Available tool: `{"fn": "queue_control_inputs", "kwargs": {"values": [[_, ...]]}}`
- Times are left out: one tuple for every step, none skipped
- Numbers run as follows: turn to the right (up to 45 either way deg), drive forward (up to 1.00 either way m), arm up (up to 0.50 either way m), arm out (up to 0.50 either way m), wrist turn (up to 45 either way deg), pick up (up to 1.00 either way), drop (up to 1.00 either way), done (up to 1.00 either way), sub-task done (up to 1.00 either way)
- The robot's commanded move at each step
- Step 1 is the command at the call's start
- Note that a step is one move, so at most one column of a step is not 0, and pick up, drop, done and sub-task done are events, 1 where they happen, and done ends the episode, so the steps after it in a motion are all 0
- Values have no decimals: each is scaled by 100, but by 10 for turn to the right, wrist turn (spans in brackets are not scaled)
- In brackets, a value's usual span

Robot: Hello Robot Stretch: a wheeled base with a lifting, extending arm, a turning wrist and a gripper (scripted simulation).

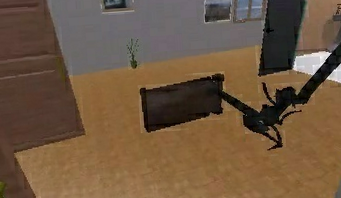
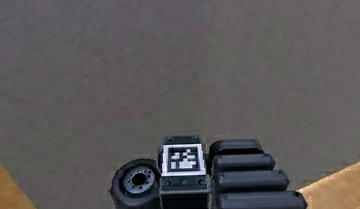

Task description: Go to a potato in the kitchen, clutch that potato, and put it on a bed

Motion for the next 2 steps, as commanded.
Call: {"fn": "queue_control_inputs", "kwargs": {"values": [[-30,0,0,0,0,0,0,0,0],[0,50,0,0,0,0,0,0,0]]}}
